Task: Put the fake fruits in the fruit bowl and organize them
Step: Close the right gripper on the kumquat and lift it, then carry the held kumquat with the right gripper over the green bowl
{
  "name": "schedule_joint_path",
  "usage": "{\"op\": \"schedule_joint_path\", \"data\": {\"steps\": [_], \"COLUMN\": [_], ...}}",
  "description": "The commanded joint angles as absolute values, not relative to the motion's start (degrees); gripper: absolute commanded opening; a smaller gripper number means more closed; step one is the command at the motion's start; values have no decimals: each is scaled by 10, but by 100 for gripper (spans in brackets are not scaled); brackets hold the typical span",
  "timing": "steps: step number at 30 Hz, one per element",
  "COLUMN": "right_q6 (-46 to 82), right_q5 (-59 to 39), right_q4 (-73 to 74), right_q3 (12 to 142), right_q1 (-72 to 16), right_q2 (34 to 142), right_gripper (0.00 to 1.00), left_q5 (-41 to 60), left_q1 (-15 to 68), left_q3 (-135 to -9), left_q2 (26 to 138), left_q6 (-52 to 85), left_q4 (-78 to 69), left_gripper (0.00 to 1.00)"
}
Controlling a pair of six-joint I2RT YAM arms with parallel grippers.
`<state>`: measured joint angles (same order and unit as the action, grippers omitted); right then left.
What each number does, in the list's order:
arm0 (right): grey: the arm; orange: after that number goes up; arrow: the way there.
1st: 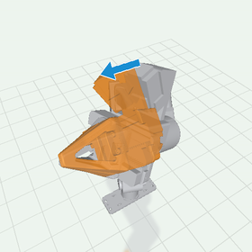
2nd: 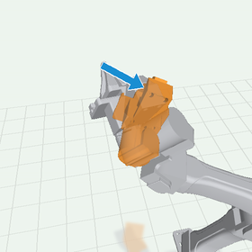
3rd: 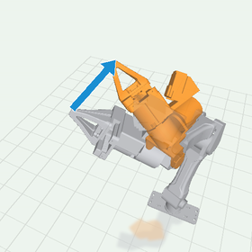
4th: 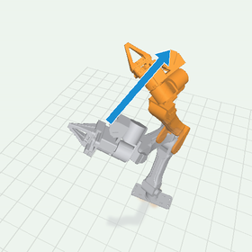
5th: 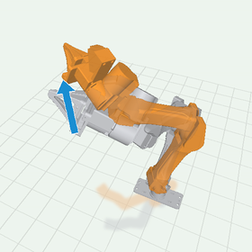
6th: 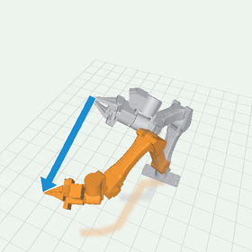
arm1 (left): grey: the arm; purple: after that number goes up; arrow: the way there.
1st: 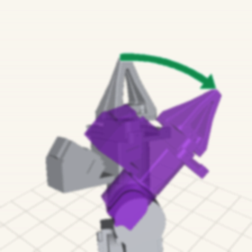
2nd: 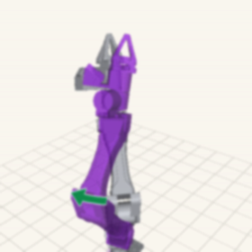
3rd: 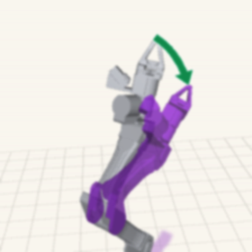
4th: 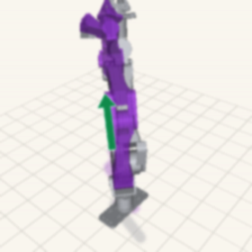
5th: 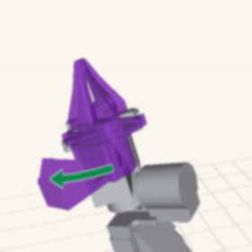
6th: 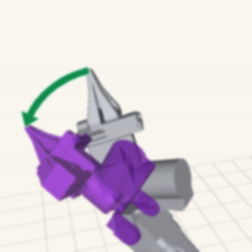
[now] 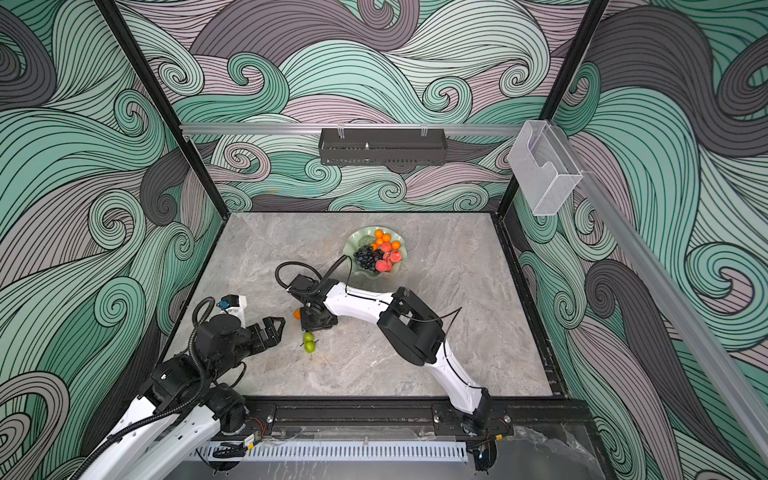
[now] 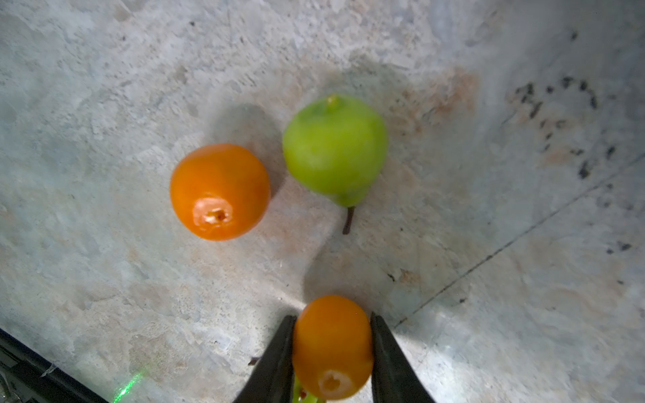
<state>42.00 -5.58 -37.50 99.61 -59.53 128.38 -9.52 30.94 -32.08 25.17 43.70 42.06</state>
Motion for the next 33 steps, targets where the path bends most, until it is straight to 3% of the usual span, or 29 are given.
{"op": "schedule_joint_path", "data": {"steps": [1,15,23,33], "right_q6": [412,427,431,410], "right_q5": [-47,-16,-22,-35], "right_q4": [-387,-334,-310,-311], "right_q3": [984,790,673,640], "right_q1": [-594,-533,-471,-387], "right_q2": [1259,1095,998,925], "right_gripper": [33,31,29,28], "left_q5": [-80,-14,44,92], "left_q1": [313,313,315,348], "left_q3": [-333,-353,-410,-487], "left_q2": [274,402,538,689], "left_q6": [417,394,385,394], "left_q4": [395,266,219,105], "left_gripper": [99,99,99,99]}}
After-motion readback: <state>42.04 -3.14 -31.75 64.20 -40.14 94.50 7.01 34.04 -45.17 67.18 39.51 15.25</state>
